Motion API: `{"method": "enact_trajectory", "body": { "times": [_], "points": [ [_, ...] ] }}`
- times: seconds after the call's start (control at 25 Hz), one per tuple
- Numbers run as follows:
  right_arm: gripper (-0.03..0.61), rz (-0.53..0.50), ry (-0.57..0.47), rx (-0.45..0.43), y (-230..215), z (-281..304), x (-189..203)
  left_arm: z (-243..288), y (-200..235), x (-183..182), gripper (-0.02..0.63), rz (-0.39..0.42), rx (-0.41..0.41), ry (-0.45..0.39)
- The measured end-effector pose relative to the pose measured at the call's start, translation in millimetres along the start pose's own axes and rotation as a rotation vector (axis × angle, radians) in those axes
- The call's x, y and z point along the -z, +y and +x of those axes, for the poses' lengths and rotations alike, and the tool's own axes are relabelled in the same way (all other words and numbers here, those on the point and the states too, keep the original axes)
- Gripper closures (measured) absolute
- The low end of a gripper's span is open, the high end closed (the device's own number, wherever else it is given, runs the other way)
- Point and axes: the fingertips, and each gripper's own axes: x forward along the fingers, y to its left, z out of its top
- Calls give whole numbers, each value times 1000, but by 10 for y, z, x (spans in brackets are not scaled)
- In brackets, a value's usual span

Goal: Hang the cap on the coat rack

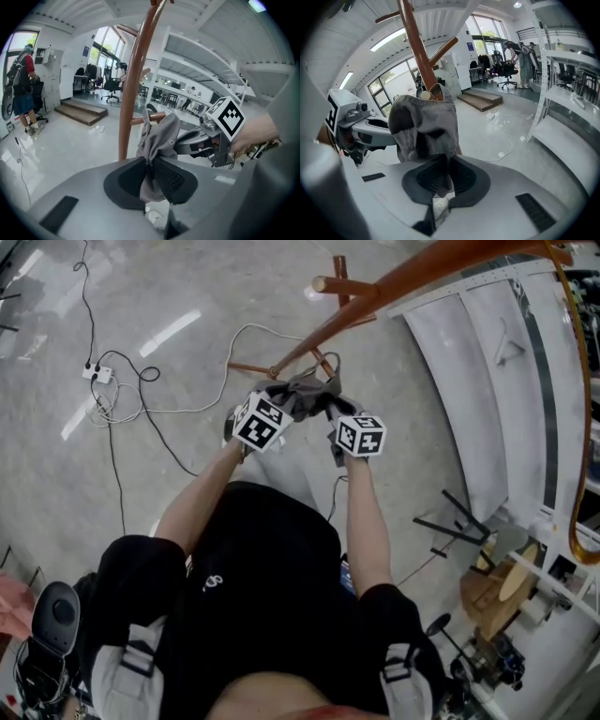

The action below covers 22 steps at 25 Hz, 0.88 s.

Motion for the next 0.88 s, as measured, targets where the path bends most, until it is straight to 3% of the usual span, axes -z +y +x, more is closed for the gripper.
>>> {"method": "enact_trajectory", "body": {
  "times": [0.08,0.28,0.52,0.64,0.76,0.88],
  "points": [
    [574,6,28,5,-34,93,38,84,55,56,563,8,0,23],
    [574,-109,144,24,-40,422,81,251,346,199,563,-9,-15,87],
    [574,-32,150,27,-108,574,73,400,478,306,561,-38,-31,132],
    [574,118,63,20,-46,719,-131,387,685,309,557,-41,-53,142],
    [451,322,-73,-12,1,733,-306,346,811,331,525,-58,-41,148],
    [431,377,-148,-52,100,622,-393,208,985,341,502,-68,-66,143]
  ]
}}
